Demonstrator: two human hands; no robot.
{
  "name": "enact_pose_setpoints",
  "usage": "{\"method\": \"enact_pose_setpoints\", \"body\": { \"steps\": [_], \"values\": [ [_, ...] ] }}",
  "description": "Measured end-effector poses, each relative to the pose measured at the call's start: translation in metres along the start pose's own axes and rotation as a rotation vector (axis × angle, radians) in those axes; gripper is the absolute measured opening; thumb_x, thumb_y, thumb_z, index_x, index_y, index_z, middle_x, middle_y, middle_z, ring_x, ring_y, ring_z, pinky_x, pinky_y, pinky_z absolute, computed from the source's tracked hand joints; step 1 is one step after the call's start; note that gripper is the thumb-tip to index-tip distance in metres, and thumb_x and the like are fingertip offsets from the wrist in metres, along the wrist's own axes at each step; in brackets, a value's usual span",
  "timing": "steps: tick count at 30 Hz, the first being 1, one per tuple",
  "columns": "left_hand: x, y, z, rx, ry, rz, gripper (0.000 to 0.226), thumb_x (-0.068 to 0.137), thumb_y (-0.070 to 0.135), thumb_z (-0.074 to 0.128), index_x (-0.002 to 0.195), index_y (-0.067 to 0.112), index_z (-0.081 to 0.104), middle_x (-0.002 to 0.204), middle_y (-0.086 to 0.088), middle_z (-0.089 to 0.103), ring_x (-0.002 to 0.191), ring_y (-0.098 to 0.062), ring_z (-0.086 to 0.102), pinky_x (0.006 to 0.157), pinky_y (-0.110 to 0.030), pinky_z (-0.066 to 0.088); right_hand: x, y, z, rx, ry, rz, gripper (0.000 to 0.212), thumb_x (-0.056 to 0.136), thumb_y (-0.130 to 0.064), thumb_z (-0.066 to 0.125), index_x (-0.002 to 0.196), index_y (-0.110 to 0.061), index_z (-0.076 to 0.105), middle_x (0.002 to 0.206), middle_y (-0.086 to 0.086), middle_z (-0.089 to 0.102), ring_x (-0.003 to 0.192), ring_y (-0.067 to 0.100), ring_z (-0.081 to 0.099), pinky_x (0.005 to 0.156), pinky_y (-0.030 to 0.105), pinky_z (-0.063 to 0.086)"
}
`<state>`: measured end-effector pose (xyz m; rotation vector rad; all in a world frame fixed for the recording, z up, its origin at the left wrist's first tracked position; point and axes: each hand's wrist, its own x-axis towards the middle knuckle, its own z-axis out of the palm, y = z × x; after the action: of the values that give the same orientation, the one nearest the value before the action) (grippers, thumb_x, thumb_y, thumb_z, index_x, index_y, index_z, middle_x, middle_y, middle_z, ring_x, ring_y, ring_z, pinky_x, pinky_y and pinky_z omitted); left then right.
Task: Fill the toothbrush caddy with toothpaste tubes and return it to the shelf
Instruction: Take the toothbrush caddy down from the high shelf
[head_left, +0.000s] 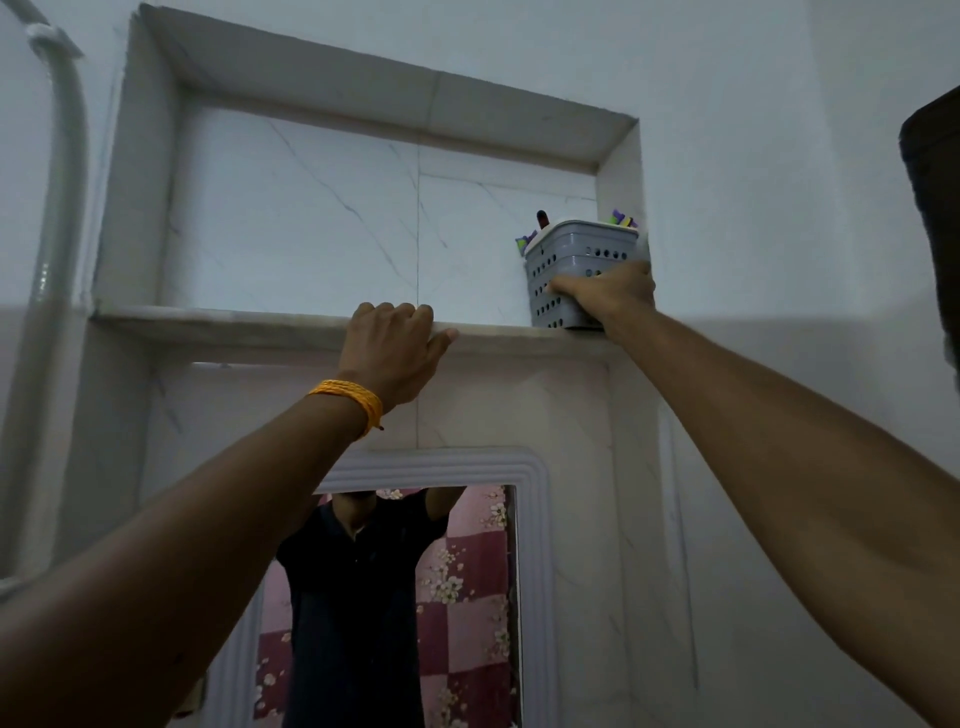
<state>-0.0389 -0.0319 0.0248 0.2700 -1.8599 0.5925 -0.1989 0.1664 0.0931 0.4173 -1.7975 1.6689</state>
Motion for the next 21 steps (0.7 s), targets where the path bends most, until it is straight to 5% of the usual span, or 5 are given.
{"method": "enact_pose_setpoints", "body": {
  "steps": [8, 13, 21],
  "values": [
    [-0.010, 0.013, -0.012, 0.025, -0.167, -0.086, 0.050, 0.100, 0.048, 0.030, 0.117, 0.006, 0.051, 0.114, -0.017, 0.059, 0.106, -0.033, 0.053, 0.098, -0.044, 0.037, -0.034, -0.021, -0.032, 0.041, -0.001, -0.081, 0.109, 0.047, -0.053, 0.091, 0.132, -0.009, 0.039, 0.134, 0.013, 0.056, 0.119, 0.031, 0.061, 0.097, 0.047, 0.056],
    [-0.044, 0.027, -0.021, -0.122, -0.243, -0.075, 0.067, 0.099, 0.052, 0.030, 0.150, 0.009, 0.023, 0.157, -0.021, 0.023, 0.147, -0.038, 0.017, 0.122, -0.053, 0.014, -0.065, -0.022, -0.057, 0.143, -0.021, -0.112, 0.107, 0.053, -0.050, 0.094, 0.134, -0.007, 0.038, 0.138, 0.013, 0.052, 0.125, 0.031, 0.057, 0.101, 0.047, 0.054],
    [-0.171, 0.067, -0.025, -0.337, -0.307, -0.060, 0.063, 0.092, 0.051, 0.031, 0.142, 0.014, 0.036, 0.146, -0.011, 0.043, 0.135, -0.032, 0.041, 0.112, -0.049, 0.037, -0.154, 0.050, -0.074, 0.317, -0.117, -0.094, 0.108, 0.043, -0.045, 0.095, 0.129, -0.009, 0.040, 0.128, 0.009, 0.057, 0.115, 0.025, 0.062, 0.093, 0.045, 0.060]
  ]
}}
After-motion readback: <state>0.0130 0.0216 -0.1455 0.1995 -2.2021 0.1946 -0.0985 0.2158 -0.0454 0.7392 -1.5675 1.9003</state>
